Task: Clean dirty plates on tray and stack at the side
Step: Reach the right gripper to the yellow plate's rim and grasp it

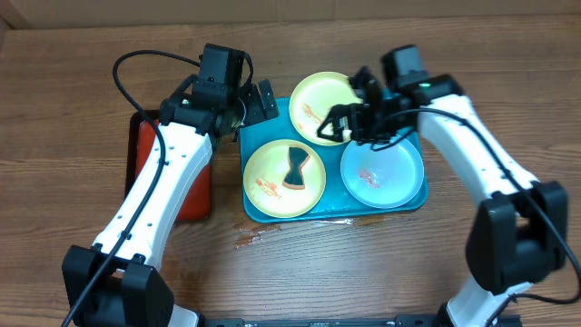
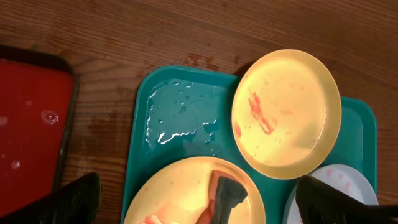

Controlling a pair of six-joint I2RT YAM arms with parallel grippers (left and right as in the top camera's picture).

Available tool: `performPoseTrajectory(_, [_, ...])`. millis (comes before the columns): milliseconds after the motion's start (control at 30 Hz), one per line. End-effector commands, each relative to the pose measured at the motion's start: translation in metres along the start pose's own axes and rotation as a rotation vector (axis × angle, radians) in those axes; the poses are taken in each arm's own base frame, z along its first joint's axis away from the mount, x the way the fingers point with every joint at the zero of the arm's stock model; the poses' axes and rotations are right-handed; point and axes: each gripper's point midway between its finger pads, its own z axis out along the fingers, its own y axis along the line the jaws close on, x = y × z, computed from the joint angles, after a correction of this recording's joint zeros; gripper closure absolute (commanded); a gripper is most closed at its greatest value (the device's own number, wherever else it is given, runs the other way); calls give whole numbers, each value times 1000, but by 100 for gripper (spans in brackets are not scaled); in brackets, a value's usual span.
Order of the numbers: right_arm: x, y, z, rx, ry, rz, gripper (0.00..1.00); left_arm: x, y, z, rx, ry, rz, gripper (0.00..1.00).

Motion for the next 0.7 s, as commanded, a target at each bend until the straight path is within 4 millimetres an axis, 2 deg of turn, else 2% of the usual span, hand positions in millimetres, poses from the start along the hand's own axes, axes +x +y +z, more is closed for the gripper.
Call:
performPoseTrajectory(0, [-8,-1,13,132,-18,-85,39,1,3,1,-17,6,-2,0])
performPoseTrajectory(67, [-7,-4,25,179,-8,-106,59,5,6,1,-27,24,-2,0])
performPoseTrajectory(233, [8,-2,58,186,63,-77,59,12,6,1,-24,53,36,0])
performPoseTrajectory(333, [18,-20,75,259,97,1,59,17,-2,1,29,81,99,0])
performPoseTrajectory(433, [26,-33,84,298,130,67,59,21,-8,0,64,100,124,0])
performPoseTrajectory(667, [37,-36,85,305,173,87,54,27,-5,4,56,117,123,0])
